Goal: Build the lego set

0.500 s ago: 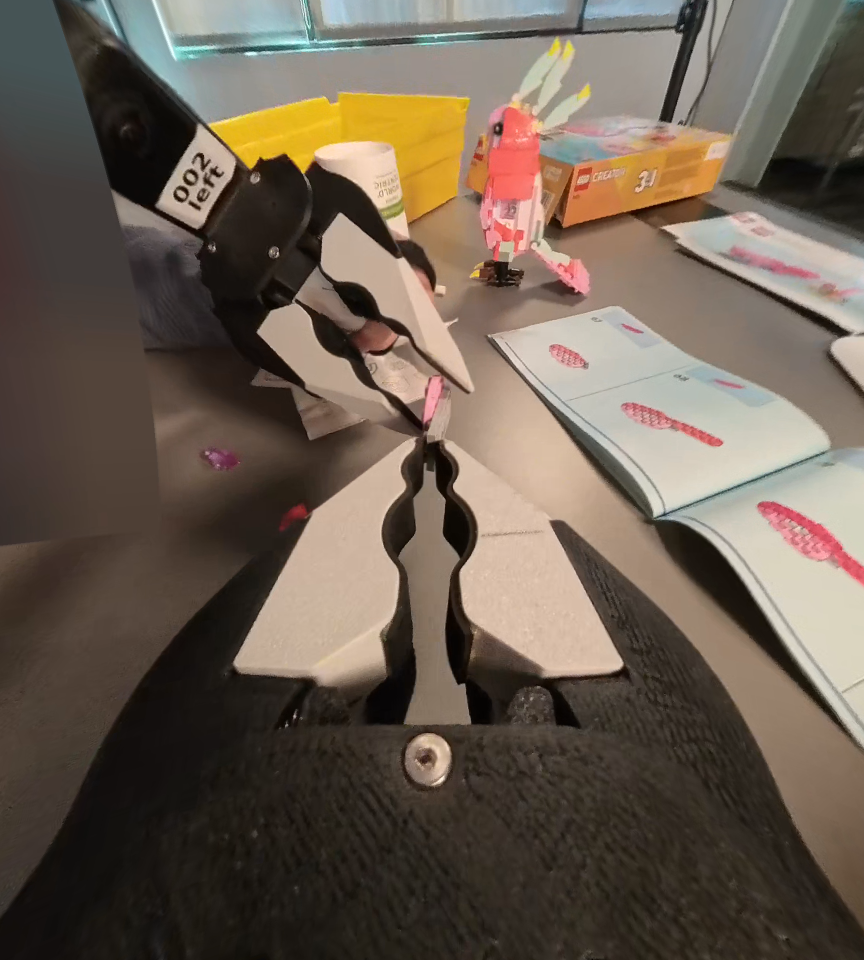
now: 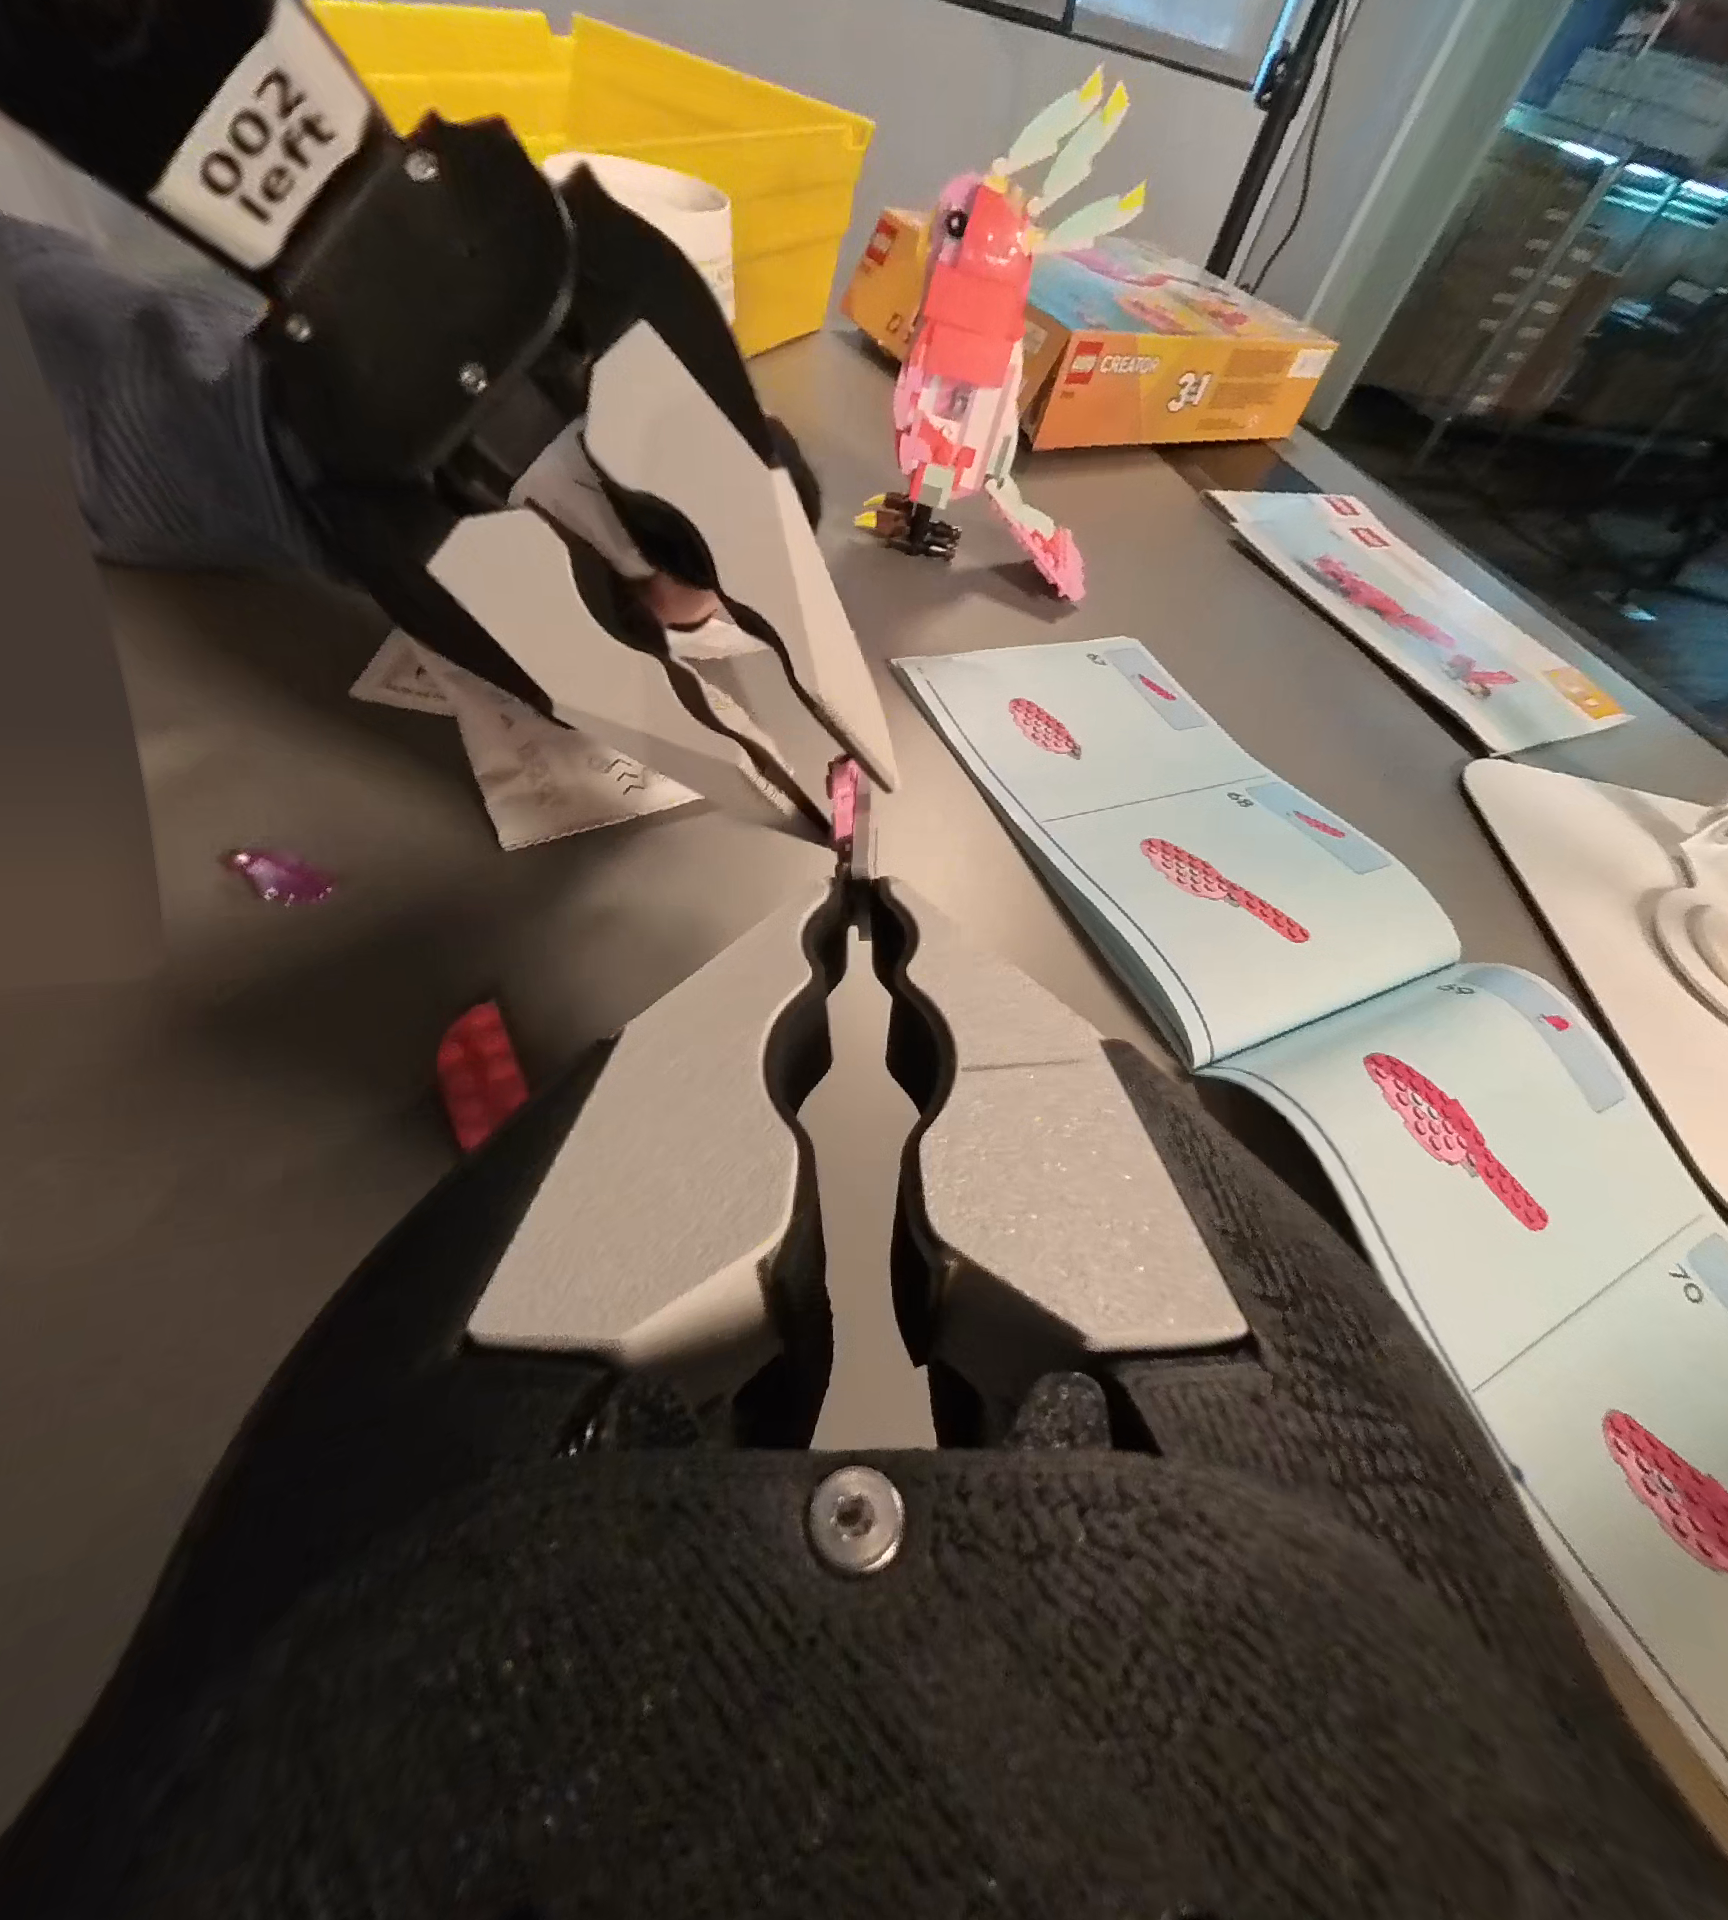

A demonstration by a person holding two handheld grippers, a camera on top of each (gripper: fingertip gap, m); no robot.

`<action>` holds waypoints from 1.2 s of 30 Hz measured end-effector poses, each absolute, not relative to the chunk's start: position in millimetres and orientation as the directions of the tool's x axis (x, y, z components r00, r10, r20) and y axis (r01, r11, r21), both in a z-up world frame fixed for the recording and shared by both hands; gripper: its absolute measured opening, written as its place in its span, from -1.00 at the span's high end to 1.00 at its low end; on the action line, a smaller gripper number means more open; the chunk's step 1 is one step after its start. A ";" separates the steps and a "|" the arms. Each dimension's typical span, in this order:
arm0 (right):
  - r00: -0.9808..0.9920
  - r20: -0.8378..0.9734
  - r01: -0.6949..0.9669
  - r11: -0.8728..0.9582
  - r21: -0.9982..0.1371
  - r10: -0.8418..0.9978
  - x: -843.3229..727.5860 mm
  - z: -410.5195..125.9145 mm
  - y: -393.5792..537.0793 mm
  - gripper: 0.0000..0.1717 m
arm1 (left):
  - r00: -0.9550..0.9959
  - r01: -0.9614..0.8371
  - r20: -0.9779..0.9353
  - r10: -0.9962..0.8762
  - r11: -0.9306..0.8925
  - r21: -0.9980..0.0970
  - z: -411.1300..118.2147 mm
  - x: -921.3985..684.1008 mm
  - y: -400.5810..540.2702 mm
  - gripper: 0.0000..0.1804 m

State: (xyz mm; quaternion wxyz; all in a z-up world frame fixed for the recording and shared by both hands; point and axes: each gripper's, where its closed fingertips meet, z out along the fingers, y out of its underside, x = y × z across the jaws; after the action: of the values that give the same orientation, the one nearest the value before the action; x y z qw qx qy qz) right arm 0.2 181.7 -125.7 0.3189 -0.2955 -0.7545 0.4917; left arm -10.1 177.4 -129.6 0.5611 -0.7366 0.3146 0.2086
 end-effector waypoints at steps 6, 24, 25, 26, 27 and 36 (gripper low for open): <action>-0.587 0.151 0.118 0.269 -0.956 0.796 -4.4 -115.6 187.0 0.96 | 0.508 -0.858 -0.856 -0.097 -0.141 -0.494 -119.4 -13.1 179.3 0.88; -0.552 0.399 0.053 0.508 -0.860 0.732 -6.9 -130.9 185.2 0.98 | 0.529 -0.847 -0.818 -0.228 -0.205 -0.491 -140.2 -11.9 174.8 1.00; -0.545 0.439 0.038 0.544 -0.838 0.714 -7.5 -131.9 183.4 0.97 | 0.525 -0.848 -0.819 -0.230 -0.220 -0.482 -142.3 -13.4 175.4 1.00; -0.527 0.484 0.027 0.583 -0.812 0.699 -9.2 -132.7 183.8 0.97 | 0.512 -0.855 -0.835 -0.202 -0.216 -0.472 -139.5 -15.1 176.6 1.00; -0.505 0.528 0.020 0.621 -0.783 0.682 -10.4 -133.1 185.6 0.97 | 0.502 -0.861 -0.843 -0.195 -0.209 -0.464 -139.0 -14.2 176.9 0.96; -0.463 0.674 -0.020 0.754 -0.657 0.575 -11.7 -133.4 180.0 0.97 | 0.528 -0.838 -0.832 -0.172 -0.263 -0.478 -140.4 -26.0 178.5 0.88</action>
State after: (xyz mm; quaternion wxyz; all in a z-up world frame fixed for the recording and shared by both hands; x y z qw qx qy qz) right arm -11.7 180.0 -133.4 0.4881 -0.1738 -0.7992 0.3048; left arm -26.0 178.5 -140.4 0.4954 -0.7201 0.3508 0.3361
